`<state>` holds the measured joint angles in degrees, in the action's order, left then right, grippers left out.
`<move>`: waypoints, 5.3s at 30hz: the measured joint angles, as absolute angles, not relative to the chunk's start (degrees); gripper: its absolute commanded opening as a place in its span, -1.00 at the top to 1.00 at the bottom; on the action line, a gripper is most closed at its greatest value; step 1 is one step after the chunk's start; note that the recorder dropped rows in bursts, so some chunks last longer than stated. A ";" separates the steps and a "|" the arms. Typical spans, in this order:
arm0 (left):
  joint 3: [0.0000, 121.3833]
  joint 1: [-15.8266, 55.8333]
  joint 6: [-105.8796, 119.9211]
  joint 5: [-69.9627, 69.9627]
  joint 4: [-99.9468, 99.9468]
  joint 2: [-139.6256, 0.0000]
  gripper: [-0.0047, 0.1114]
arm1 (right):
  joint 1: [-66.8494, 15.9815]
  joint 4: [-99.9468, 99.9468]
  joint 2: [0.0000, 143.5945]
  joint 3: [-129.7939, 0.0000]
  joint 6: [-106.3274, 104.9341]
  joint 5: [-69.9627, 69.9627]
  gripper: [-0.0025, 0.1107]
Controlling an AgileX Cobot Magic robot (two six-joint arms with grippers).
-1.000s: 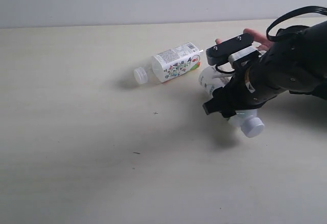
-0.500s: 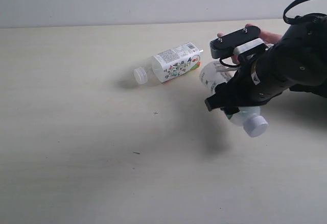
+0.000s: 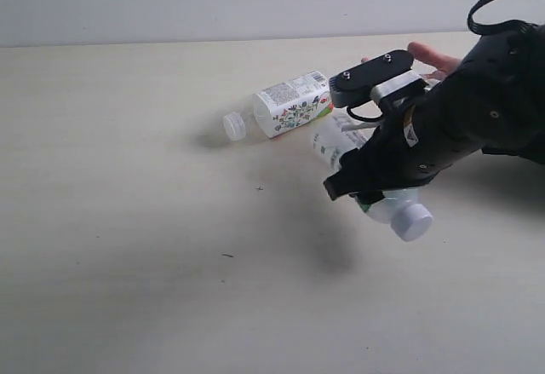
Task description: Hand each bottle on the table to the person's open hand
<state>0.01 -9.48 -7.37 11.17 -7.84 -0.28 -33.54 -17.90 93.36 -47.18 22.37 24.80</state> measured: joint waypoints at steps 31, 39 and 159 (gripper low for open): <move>0.01 -9.48 -7.37 11.17 -7.84 -0.28 0.92 | -31.34 -25.33 72.73 -52.86 30.05 47.43 0.96; 0.01 -9.48 -7.37 11.17 -7.84 -0.28 0.92 | -27.77 -25.68 79.60 -52.44 29.80 42.19 0.96; 0.01 -9.48 -7.37 11.17 -7.84 -0.28 0.92 | -24.00 -18.84 0.15 -37.79 6.25 47.94 0.95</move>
